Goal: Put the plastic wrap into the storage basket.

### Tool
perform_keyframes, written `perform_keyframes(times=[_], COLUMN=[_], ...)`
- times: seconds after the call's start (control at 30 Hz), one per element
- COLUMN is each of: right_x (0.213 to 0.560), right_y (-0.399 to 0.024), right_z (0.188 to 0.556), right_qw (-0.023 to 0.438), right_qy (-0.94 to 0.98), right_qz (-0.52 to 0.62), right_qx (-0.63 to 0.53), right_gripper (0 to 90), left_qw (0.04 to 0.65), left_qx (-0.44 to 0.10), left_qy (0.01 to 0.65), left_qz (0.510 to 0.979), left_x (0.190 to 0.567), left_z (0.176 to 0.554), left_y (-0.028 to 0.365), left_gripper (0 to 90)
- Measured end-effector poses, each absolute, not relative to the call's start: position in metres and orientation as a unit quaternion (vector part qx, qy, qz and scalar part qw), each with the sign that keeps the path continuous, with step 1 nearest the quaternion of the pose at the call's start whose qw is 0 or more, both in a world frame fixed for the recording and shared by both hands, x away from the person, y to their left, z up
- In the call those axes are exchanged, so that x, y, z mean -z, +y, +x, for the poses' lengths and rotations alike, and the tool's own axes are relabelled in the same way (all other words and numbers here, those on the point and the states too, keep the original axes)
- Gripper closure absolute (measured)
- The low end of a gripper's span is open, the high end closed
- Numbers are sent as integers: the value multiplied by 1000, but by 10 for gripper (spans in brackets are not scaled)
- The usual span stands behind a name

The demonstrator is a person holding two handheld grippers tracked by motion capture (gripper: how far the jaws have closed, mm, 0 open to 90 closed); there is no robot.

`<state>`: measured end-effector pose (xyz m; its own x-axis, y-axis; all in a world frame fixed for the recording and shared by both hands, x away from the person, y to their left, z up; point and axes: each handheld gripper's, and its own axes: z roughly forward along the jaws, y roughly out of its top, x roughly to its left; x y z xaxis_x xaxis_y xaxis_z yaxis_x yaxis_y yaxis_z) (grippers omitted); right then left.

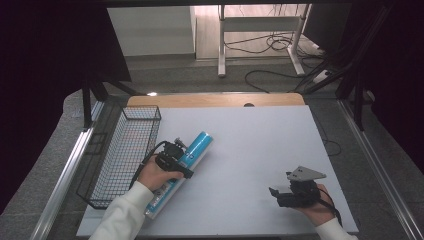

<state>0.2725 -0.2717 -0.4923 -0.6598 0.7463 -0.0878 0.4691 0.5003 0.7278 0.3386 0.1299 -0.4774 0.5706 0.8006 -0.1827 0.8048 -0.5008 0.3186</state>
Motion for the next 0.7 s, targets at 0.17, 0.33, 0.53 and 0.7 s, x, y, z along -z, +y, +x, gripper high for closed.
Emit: perform_keyframes(times=[0.17,0.33,0.53,0.7], right_x=[492,492,492,492], right_y=[-272,-272,-272,-272], right_z=[272,273,272,273], right_qw=[200,200,201,201], right_qy=[843,842,842,840], right_qz=[361,361,361,362], right_qx=[-346,-346,-348,-349], right_gripper=[179,179,179,179], left_qw=[191,191,193,196], left_qx=[9,4,-1,5], left_qy=[460,455,455,448], left_qz=[867,870,869,873], left_x=[469,460,454,448], left_z=[339,339,340,339], left_y=[131,131,133,134], left_gripper=[319,319,320,320])
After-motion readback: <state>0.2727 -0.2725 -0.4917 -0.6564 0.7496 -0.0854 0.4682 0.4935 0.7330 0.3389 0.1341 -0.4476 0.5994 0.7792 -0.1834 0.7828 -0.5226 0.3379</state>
